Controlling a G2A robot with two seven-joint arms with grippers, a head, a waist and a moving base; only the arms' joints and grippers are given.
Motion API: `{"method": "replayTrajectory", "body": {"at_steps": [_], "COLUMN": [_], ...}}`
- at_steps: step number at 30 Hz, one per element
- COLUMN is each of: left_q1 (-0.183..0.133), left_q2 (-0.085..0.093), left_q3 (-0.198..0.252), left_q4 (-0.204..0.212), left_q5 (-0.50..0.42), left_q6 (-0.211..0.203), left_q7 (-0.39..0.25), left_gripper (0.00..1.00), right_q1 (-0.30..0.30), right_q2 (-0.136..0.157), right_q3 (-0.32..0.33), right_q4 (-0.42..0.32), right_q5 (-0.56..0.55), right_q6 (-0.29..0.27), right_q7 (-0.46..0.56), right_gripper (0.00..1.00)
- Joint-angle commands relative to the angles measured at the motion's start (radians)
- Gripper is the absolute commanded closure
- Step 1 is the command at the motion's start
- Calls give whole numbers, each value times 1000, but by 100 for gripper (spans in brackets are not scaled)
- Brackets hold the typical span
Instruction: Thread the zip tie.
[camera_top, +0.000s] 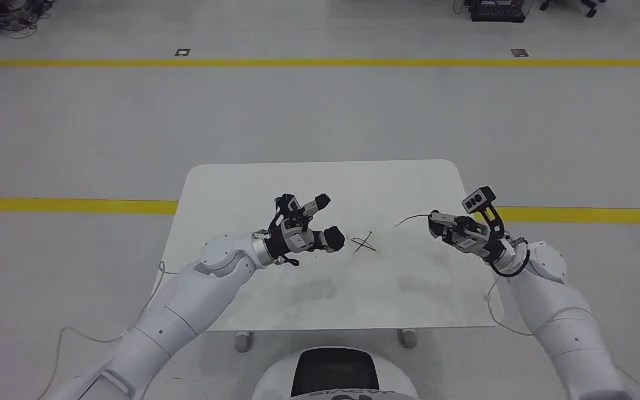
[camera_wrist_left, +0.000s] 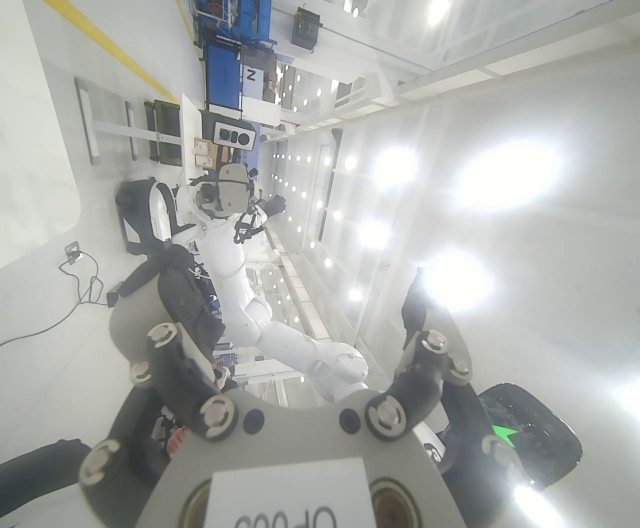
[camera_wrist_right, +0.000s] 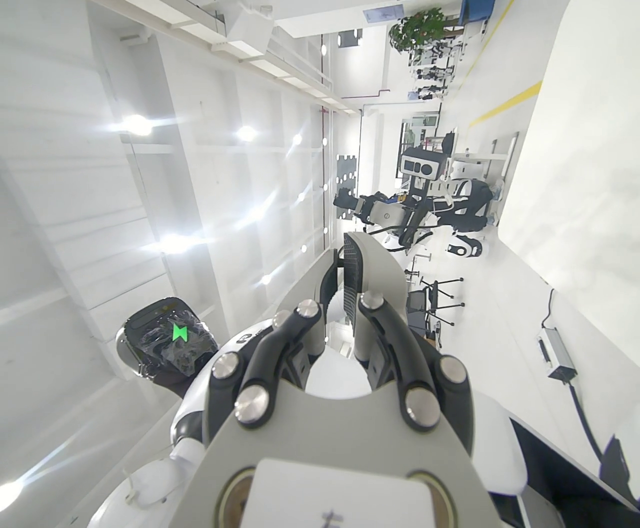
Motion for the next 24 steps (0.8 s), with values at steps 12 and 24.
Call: {"method": "replayTrajectory", "body": {"at_steps": [12, 24], "left_q1": [0, -49], "left_q2": [0, -53], "left_q3": [0, 83], "left_q4": [0, 37], "left_q5": [0, -151], "left_q6": [0, 76], "left_q7": [0, -144], "left_gripper": [0, 0], "right_q1": [13, -14], "right_q2": [10, 27], "right_q3": [-30, -93], "right_q4": [-4, -96], "right_q5": [-8, 130], "right_q6": [-4, 139], "right_q7": [0, 0], "right_gripper": [100, 100]}}
